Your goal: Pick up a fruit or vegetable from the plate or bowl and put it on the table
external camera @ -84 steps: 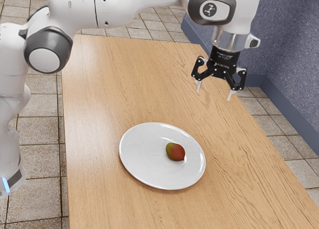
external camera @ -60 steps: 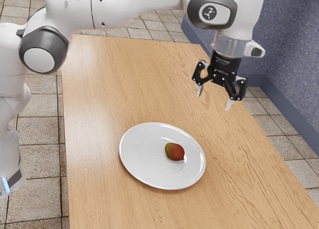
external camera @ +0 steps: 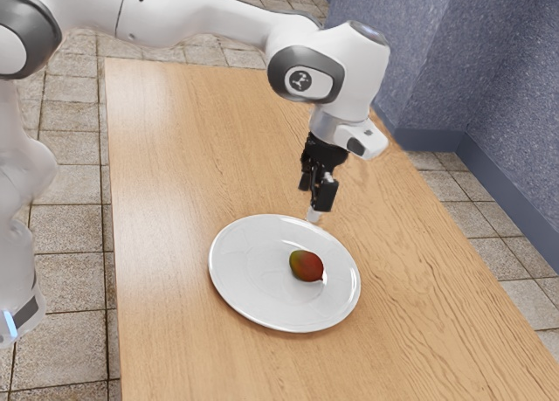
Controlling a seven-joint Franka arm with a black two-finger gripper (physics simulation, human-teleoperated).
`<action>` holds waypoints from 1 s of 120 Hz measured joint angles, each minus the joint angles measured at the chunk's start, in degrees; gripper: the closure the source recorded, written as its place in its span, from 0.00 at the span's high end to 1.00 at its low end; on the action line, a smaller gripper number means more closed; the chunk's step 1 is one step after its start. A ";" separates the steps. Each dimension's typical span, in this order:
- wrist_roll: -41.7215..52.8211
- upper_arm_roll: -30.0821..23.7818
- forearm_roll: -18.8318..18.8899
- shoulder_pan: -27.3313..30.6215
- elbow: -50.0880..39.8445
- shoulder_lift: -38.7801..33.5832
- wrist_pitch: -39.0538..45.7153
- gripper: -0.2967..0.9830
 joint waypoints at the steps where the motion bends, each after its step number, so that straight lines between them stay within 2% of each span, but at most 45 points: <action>1: 0.76 0.01 0.64 0.18 -0.69 -0.53 0.62 0.76; 10: 7.70 0.04 4.86 0.11 -4.20 -2.80 5.86 0.76; 24: 17.83 -0.02 7.62 -7.76 -7.50 -3.86 11.78 0.75; 32: 22.78 1.08 7.40 -10.43 -12.77 -5.33 14.59 0.75; 45: 29.84 3.66 7.27 -9.06 -17.24 -7.08 18.00 0.75; 81: 44.54 6.25 7.26 -8.83 -17.92 -6.08 23.58 0.73; 120: 54.15 6.31 5.71 -9.91 -17.76 -2.54 27.31 0.73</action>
